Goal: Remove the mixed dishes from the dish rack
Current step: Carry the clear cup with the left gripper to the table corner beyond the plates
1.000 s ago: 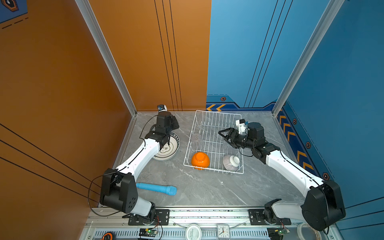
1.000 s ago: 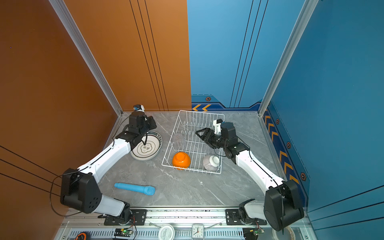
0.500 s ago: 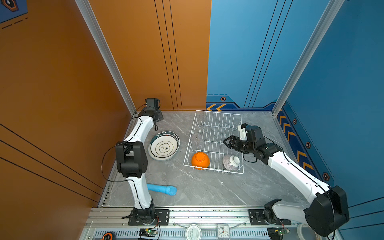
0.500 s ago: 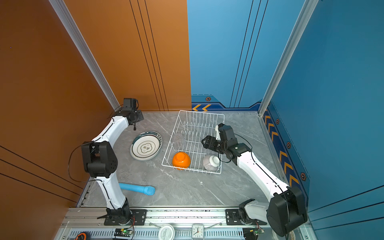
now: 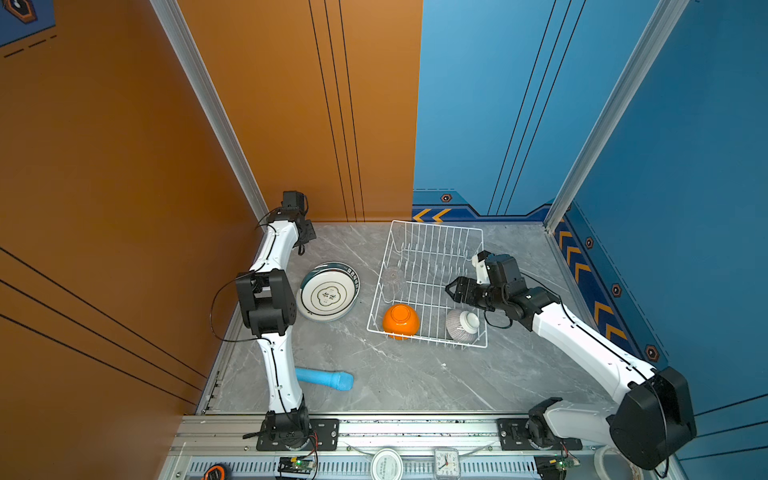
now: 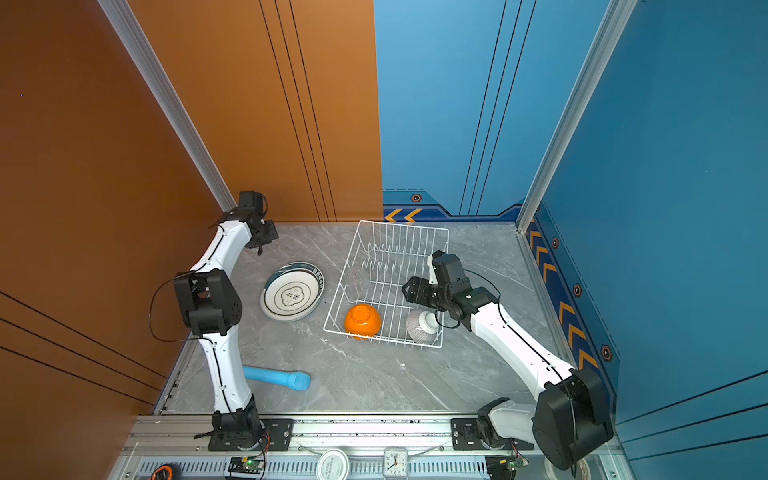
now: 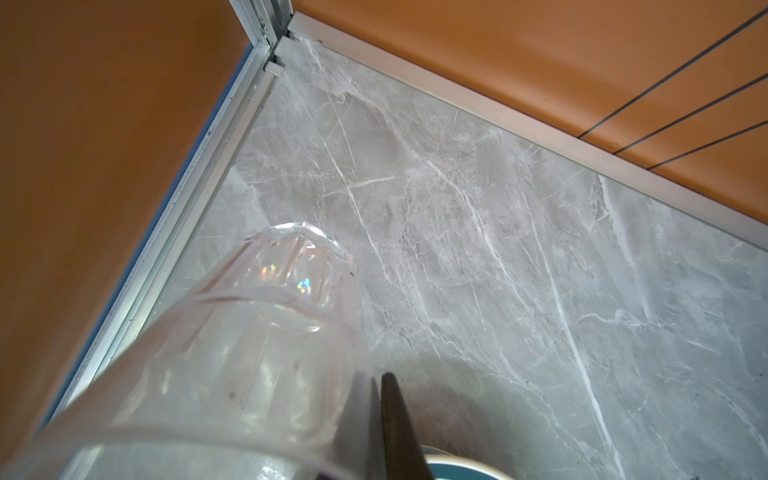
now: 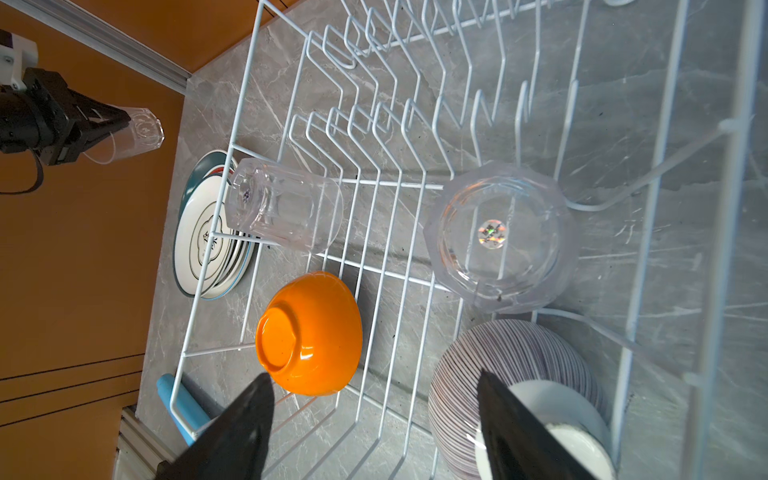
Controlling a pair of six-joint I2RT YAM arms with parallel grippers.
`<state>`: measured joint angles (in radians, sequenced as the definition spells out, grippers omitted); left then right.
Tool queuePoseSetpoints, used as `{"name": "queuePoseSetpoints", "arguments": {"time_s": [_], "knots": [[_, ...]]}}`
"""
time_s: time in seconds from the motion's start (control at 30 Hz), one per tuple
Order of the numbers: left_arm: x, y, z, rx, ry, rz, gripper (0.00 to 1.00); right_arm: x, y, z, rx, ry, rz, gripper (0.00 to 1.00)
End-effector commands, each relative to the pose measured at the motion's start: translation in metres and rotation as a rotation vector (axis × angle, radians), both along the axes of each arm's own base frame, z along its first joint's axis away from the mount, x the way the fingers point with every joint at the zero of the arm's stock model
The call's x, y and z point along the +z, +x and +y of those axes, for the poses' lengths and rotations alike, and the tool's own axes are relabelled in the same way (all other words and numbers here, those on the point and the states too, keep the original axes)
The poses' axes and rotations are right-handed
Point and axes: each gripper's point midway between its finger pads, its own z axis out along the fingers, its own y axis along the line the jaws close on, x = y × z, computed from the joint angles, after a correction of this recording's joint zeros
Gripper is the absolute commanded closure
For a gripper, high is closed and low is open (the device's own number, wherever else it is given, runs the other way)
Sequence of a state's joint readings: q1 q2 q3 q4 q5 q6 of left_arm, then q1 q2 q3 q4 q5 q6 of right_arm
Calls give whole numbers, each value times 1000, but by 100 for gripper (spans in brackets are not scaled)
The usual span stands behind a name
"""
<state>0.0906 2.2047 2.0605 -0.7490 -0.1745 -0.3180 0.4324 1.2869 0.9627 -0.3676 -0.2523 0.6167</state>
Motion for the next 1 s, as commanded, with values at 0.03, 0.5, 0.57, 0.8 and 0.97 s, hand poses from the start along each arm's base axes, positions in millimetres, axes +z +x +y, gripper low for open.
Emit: {"name": "queuePoseSetpoints", "arguments": {"time_s": [0.03, 0.5, 0.57, 0.8, 0.97], "knots": [[-2, -1, -9, -31, -21, 28, 100, -18, -4, -1, 8, -43, 25, 22], [-36, 1, -17, -51, -95, 102, 100, -30, -7, 12, 35, -45, 53, 23], [-40, 1, -19, -55, -105, 110, 100, -32, -8, 13, 40, -49, 58, 23], [-45, 3, -24, -66, -129, 117, 87, -36, -10, 17, 47, -51, 70, 22], [-42, 3, -23, -69, -123, 113, 57, -37, -9, 22, 61, -46, 80, 22]]}}
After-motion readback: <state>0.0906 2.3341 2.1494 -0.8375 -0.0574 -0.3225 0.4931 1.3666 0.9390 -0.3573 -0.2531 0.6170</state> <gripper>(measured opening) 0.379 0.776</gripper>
